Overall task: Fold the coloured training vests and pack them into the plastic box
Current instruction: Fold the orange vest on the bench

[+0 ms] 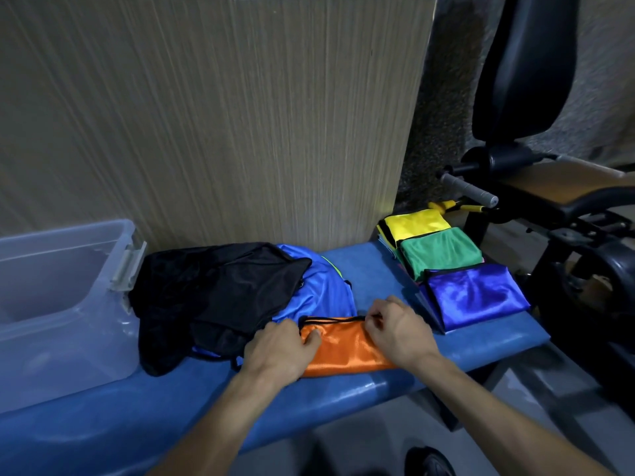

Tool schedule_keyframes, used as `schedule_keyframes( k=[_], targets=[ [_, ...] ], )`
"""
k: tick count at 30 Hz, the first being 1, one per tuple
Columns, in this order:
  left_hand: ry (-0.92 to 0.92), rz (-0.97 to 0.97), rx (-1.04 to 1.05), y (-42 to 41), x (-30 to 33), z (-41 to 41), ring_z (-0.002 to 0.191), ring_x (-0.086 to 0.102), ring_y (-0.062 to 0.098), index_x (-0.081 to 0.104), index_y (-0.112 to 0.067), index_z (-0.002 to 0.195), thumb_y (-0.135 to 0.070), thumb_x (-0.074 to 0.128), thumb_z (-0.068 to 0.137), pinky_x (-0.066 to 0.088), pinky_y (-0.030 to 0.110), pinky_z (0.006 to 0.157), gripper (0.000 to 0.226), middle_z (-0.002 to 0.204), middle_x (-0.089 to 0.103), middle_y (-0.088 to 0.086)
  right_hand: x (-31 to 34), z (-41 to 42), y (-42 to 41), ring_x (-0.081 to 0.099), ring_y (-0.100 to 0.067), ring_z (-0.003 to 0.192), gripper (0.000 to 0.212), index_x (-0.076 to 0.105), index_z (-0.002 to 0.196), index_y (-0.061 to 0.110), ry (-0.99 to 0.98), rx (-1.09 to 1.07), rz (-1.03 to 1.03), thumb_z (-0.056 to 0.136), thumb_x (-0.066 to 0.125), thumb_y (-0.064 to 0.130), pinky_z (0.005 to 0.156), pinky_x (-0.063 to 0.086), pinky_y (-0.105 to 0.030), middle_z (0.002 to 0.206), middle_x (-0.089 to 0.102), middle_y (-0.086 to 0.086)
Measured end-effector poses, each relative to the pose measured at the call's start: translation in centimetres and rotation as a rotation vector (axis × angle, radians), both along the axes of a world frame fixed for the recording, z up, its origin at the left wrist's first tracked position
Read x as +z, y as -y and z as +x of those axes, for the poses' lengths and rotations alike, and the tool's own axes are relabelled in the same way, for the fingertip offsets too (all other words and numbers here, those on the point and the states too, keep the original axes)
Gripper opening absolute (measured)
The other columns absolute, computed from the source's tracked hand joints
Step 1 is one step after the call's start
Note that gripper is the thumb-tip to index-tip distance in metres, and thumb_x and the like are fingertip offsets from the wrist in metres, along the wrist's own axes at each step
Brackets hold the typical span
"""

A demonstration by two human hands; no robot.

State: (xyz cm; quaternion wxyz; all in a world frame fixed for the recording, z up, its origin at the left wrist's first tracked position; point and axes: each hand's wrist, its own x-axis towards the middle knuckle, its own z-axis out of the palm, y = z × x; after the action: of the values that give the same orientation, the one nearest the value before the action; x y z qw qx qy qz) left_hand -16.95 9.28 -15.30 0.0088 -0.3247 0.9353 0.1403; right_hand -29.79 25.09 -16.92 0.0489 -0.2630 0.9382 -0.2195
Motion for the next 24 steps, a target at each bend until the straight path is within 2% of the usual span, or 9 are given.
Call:
schedule_keyframes(
  k=[3,7,9,13,15,17,19,21,24],
  targets=[
    [-0.033,-0.08,-0.066,0.9,1.2,-0.3,0.105,0.062,0.033,0.056,-0.024,0.103,-0.066,0.053,0.09,0.046,0.038,0.081,0.043,0.109,0.065,0.004,-0.1,-0.1,0.4,0.062,-0.028,0.108,0.024,0.066,0.107,0.022,0.015,-0.029,0.002,0.097,0.051,0.037,0.088,0.048,-0.037,0.115,0.057,-0.002],
    [-0.137,-0.002,-0.1,1.6,1.4,-1.2,0.097,0.064,0.027,0.057,-0.034,0.098,-0.058,0.064,0.087,0.046,0.035,0.076,0.028,0.097,0.067,-0.01,-0.6,-0.1,1.1,0.062,-0.03,0.108,0.031,0.066,0.106,0.019,-0.003,-0.07,0.016,0.1,0.045,0.042,0.088,0.049,-0.04,0.114,0.057,-0.004],
    [-0.134,-0.001,-0.106,1.7,1.3,-1.7,0.097,0.065,0.026,0.061,-0.033,0.097,-0.055,0.063,0.091,0.049,0.036,0.079,0.023,0.098,0.067,-0.009,-0.8,-0.2,1.3,0.061,-0.031,0.108,0.035,0.065,0.106,0.018,-0.011,-0.085,0.026,0.102,0.043,0.044,0.089,0.048,-0.041,0.114,0.056,-0.004],
    [-0.149,-0.105,-0.134,1.2,0.8,-2.2,0.102,0.062,0.03,0.065,-0.025,0.1,-0.044,0.049,0.103,0.046,0.038,0.081,0.024,0.109,0.06,-0.006,-1.1,-0.3,1.5,0.055,-0.03,0.111,0.037,0.064,0.107,0.016,-0.029,-0.1,0.038,0.102,0.041,0.044,0.091,0.047,-0.042,0.116,0.054,-0.005],
    [-0.164,-0.054,-0.114,1.5,0.2,-2.5,0.095,0.06,0.03,0.062,-0.019,0.092,-0.035,0.045,0.105,0.043,0.038,0.076,0.027,0.103,0.056,-0.004,-1.3,-0.3,1.5,0.052,-0.03,0.112,0.038,0.064,0.108,0.016,-0.045,-0.105,0.044,0.102,0.039,0.044,0.091,0.046,-0.042,0.117,0.053,-0.005],
    [-0.194,0.112,-0.087,2.5,-0.6,-3.0,0.078,0.053,0.027,0.051,-0.015,0.073,-0.025,0.046,0.104,0.041,0.04,0.07,0.033,0.083,0.052,-0.005,-1.6,-0.2,1.5,0.049,-0.03,0.111,0.039,0.064,0.109,0.016,-0.064,-0.105,0.048,0.103,0.037,0.043,0.091,0.045,-0.042,0.118,0.052,-0.005],
    [-0.232,0.291,-0.077,3.8,-1.2,-3.6,0.065,0.043,0.021,0.041,-0.015,0.062,-0.016,0.05,0.102,0.039,0.037,0.062,0.041,0.064,0.044,-0.007,-1.7,-0.2,1.5,0.048,-0.029,0.11,0.039,0.063,0.11,0.017,-0.084,-0.102,0.058,0.104,0.035,0.043,0.091,0.045,-0.042,0.119,0.05,-0.004],
    [-0.233,0.348,-0.086,4.3,-1.2,-3.9,0.063,0.041,0.015,0.046,-0.015,0.063,-0.01,0.051,0.102,0.039,0.032,0.061,0.039,0.063,0.044,-0.007,-1.8,-0.2,1.5,0.047,-0.029,0.11,0.039,0.062,0.11,0.017,-0.089,-0.098,0.064,0.104,0.034,0.043,0.091,0.045,-0.043,0.12,0.049,-0.003],
    [-0.244,0.35,-0.121,4.2,-1.2,-3.9,0.078,0.062,0.011,0.07,-0.011,0.087,-0.012,0.052,0.103,0.05,0.027,0.076,0.024,0.082,0.066,-0.009,-1.9,-0.2,1.6,0.047,-0.029,0.11,0.039,0.062,0.111,0.016,-0.085,-0.094,0.073,0.104,0.034,0.043,0.091,0.046,-0.044,0.12,0.049,-0.003]
  ],
)
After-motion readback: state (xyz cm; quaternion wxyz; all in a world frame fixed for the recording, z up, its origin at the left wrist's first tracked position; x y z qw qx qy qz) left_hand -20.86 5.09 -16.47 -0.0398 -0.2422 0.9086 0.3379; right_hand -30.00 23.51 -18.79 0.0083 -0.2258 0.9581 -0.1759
